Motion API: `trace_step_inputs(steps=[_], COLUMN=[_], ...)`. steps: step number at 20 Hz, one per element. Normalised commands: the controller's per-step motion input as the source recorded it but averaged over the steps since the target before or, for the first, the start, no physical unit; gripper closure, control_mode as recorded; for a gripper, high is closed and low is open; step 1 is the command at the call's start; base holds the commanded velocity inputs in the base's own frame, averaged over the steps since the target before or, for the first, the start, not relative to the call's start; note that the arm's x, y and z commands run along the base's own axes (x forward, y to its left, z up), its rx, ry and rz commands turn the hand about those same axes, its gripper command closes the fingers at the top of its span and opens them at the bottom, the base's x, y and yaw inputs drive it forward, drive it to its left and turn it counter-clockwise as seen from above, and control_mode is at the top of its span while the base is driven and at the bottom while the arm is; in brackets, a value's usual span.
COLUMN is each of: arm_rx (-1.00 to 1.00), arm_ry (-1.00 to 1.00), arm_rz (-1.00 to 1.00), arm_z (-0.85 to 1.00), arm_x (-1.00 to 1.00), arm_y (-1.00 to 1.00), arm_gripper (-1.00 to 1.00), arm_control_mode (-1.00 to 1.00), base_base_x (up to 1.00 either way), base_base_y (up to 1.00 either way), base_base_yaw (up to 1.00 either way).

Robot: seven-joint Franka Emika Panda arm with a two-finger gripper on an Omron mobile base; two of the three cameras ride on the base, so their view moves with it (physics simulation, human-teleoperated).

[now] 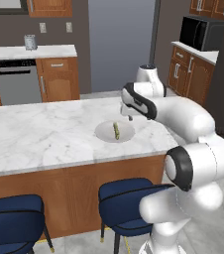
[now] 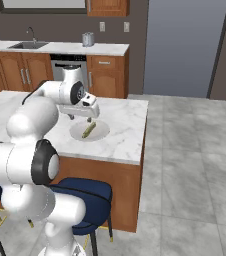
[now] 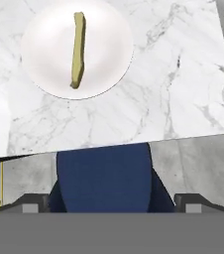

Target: Retrieve the butter from the fridge and place it on a plate on the dining table. Then retrieve the butter knife by the fridge and place it near the plate.

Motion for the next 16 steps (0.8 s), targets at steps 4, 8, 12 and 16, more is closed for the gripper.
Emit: trace_step_inputs(steps=[4, 8, 12, 16], arm_rx=[0.0, -0.04, -0.01, 0.0], arm_ry=[0.0, -0.03, -0.01, 0.0], arm_rz=[0.0, 0.05, 0.03, 0.01], arm_z=[0.38, 0.39, 0.37, 0.18], arm_x=[-1.0, -1.0, -1.0, -1.0], arm_y=[0.07, 0.0, 0.0, 0.0], arm_gripper=[-1.0, -1.0, -1.0, -1.0], arm_control_mode=[-1.0, -1.0, -1.0, -1.0], base_base_x=[0.0, 0.0, 0.0, 0.0], base_base_y=[0.0, 0.0, 0.0, 0.0], base_base_yaw=[0.0, 0.0, 0.0, 0.0])
